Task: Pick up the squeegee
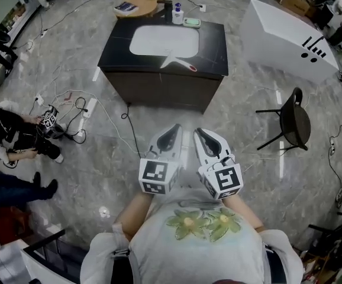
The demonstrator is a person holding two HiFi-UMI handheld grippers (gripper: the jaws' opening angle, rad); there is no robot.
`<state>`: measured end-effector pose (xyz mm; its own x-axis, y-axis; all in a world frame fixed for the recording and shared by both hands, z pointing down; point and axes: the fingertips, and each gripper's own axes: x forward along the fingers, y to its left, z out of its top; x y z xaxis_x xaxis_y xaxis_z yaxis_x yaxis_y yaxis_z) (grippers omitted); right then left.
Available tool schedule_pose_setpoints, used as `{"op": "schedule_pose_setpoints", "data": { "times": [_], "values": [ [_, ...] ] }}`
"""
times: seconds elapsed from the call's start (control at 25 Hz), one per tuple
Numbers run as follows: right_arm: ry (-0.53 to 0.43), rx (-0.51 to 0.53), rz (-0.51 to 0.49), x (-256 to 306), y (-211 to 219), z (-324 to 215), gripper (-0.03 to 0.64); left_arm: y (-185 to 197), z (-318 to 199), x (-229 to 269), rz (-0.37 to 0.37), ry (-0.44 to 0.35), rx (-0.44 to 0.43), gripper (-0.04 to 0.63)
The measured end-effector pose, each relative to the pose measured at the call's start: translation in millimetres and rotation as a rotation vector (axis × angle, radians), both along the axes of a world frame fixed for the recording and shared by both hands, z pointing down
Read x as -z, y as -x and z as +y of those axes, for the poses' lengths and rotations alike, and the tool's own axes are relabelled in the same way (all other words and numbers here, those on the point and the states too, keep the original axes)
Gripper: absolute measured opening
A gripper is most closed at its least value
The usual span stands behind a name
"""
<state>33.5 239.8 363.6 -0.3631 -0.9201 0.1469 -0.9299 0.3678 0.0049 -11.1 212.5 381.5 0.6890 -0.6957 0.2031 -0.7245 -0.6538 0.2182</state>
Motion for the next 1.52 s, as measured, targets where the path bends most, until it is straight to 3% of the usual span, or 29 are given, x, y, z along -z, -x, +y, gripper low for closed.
{"op": "schedule_pose_setpoints", "data": {
  "times": [0.52,1.28,1.52],
  "values": [
    [0.072,0.010,-0.007,-15,10,-153,0.028,8,-153,-1,-0.012,0.007,-0.015,0.011],
    [0.215,0.087,0.092,-66,-2,-265,0.031,-5,-248,-43,-0.036,0.122,-0.011,0.011],
    [0.282,0.139,0.147,-86,-15,-299,0.094,-19,-276,-56,-0.076,0.146,-0.021,0.011]
  ]
}}
